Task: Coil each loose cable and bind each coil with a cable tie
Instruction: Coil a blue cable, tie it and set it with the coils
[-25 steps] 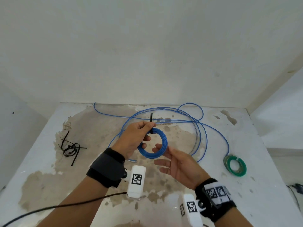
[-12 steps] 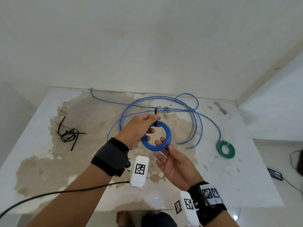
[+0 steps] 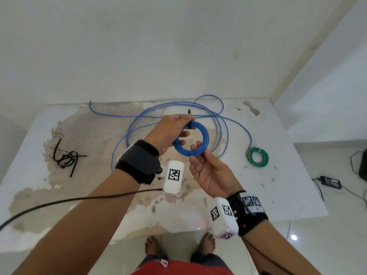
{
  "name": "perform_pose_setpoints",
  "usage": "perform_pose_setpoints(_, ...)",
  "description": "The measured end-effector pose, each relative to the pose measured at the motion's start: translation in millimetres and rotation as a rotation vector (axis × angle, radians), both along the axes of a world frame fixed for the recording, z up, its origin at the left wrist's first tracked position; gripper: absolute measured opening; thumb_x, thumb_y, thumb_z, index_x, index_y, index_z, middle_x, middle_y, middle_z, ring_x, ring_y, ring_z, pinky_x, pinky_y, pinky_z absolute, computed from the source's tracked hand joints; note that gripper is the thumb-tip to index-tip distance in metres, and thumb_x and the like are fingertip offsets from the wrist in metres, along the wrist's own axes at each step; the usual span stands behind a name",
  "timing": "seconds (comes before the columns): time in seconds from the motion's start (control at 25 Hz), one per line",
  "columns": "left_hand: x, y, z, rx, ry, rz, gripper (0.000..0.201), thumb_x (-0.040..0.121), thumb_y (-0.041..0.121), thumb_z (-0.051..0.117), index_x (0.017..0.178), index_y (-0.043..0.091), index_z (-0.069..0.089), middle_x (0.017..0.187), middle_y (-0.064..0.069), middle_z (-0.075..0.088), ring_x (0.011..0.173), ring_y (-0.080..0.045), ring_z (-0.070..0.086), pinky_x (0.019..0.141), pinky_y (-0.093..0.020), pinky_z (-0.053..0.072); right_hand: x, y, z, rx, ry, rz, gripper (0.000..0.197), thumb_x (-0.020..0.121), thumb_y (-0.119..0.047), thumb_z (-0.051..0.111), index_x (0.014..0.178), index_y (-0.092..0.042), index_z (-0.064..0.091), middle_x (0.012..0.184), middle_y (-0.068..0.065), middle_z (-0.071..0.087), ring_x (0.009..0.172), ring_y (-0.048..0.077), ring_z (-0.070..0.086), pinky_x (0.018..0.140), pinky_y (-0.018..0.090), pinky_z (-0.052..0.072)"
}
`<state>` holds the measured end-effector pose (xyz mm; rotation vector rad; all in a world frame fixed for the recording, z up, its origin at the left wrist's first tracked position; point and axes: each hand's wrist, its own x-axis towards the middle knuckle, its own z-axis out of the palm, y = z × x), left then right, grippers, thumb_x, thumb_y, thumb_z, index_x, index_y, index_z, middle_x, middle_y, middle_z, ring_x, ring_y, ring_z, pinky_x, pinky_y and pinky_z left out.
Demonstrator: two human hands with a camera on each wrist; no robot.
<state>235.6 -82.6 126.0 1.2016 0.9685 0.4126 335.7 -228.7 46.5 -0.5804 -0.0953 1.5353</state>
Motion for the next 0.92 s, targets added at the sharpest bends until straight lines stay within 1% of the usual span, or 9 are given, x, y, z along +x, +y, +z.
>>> perform_pose_setpoints(0.12, 30.5, -19.0, -8.6, -0.009, 0.038, -0.002, 0.026, 0.102, 0.041, 0.053, 0.102, 0.02, 0.069, 0.09, 0.006, 0.073, 0.067, -0.007, 0.062, 0.053, -0.023, 0.051, 28.6, -16.0, -7.7, -0.041, 0.006, -0.013, 0.029, 0.09, -0.026, 0.071, 0.118, -0.019, 0.073, 0.112, -0.001, 0.075, 0.091, 0.015, 0.074, 0.084, 0.029, 0.058)
perform_pose_setpoints(0.2, 49.0, -30.2, -19.9, -0.02, 0.075, -0.003, 0.032, 0.103, 0.045, 0.049, 0.106, 0.021, 0.07, 0.096, 0.005, 0.075, 0.074, -0.01, 0.068, 0.059, -0.027, 0.054, 49.9, -29.5, -14.3, -0.088, -0.013, -0.003, 0.027, 0.097, -0.028, 0.054, 0.114, -0.022, 0.075, 0.107, -0.004, 0.075, 0.085, 0.013, 0.072, 0.08, 0.028, 0.057)
perform_pose_setpoints(0.36, 64.6, -53.6, -80.6, 0.01, 0.292, -0.031, 0.036, 0.104, 0.044, 0.045, 0.117, 0.016, 0.063, 0.116, -0.008, 0.07, 0.091, -0.024, 0.067, 0.075, -0.037, 0.054, 95.3, -67.2, -39.1, -0.215, -0.202, 0.038, 0.026, 0.101, -0.03, 0.05, 0.117, -0.023, 0.07, 0.109, -0.008, 0.073, 0.083, 0.01, 0.067, 0.075, 0.026, 0.053)
perform_pose_setpoints(0.44, 55.4, -64.5, -119.4, 0.25, 0.583, -0.234, 0.028, 0.103, 0.038, 0.049, 0.118, 0.016, 0.06, 0.123, -0.015, 0.065, 0.106, -0.032, 0.063, 0.088, -0.039, 0.049, 118.4, -91.0, -52.7, -0.324, -0.451, 0.027, 0.024, 0.107, -0.027, 0.046, 0.115, -0.025, 0.068, 0.107, -0.009, 0.073, 0.083, 0.01, 0.063, 0.076, 0.026, 0.05)
perform_pose_setpoints(0.48, 47.1, -68.7, -136.3, 0.323, 0.713, -0.34, 0.033, 0.102, 0.038, 0.052, 0.125, 0.015, 0.058, 0.129, -0.015, 0.062, 0.114, -0.031, 0.06, 0.092, -0.036, 0.046, 128.1, -100.4, -57.8, -0.376, -0.629, 0.023, 0.024, 0.108, -0.025, 0.045, 0.115, -0.026, 0.068, 0.106, -0.008, 0.073, 0.083, 0.01, 0.062, 0.077, 0.027, 0.05)
perform_pose_setpoints(0.56, 36.8, -74.2, -163.0, 0.314, 0.878, -0.476, 0.053, 0.099, 0.043, 0.056, 0.142, 0.012, 0.049, 0.142, -0.014, 0.053, 0.124, -0.031, 0.055, 0.096, -0.031, 0.041, 151.6, -113.1, -65.9, -0.47, -0.993, 0.014, 0.022, 0.107, -0.023, 0.048, 0.118, -0.024, 0.067, 0.105, -0.007, 0.073, 0.081, 0.008, 0.065, 0.076, 0.027, 0.05)
perform_pose_setpoints(0.64, 29.5, -75.1, -187.6, 0.314, 0.976, -0.553, 0.062, 0.097, 0.048, 0.055, 0.145, 0.01, 0.045, 0.15, -0.013, 0.044, 0.13, -0.033, 0.05, 0.103, -0.033, 0.04, 171.6, -118.5, -74.1, -0.518, -1.256, -0.042, 0.022, 0.105, -0.024, 0.052, 0.122, -0.022, 0.066, 0.108, -0.008, 0.071, 0.08, 0.004, 0.067, 0.077, 0.025, 0.051)
perform_pose_setpoints(0.8, 20.2, -80.8, -207.9, 0.372, 1.065, -0.593, 0.057, 0.096, 0.046, 0.055, 0.145, 0.02, 0.043, 0.156, -0.009, 0.031, 0.133, -0.036, 0.044, 0.108, -0.044, 0.04, 198.0, -110.7, -93.0, -0.579, -1.702, -0.208, 0.024, 0.104, -0.022, 0.053, 0.123, -0.017, 0.067, 0.112, -0.004, 0.066, 0.095, 0.014, 0.062, 0.084, 0.028, 0.052)
perform_pose_setpoints(0.92, 14.7, -86.2, -207.3, 0.463, 1.094, -0.635, 0.055, 0.1, 0.041, 0.051, 0.15, 0.025, 0.035, 0.162, -0.007, 0.024, 0.137, -0.036, 0.041, 0.11, -0.044, 0.036, 209.2, -91.5, -110.2, -0.704, -1.971, -0.089, 0.025, 0.106, -0.029, 0.046, 0.117, -0.018, 0.065, 0.112, 0.001, 0.065, 0.095, 0.023, 0.062, 0.08, 0.038, 0.053)
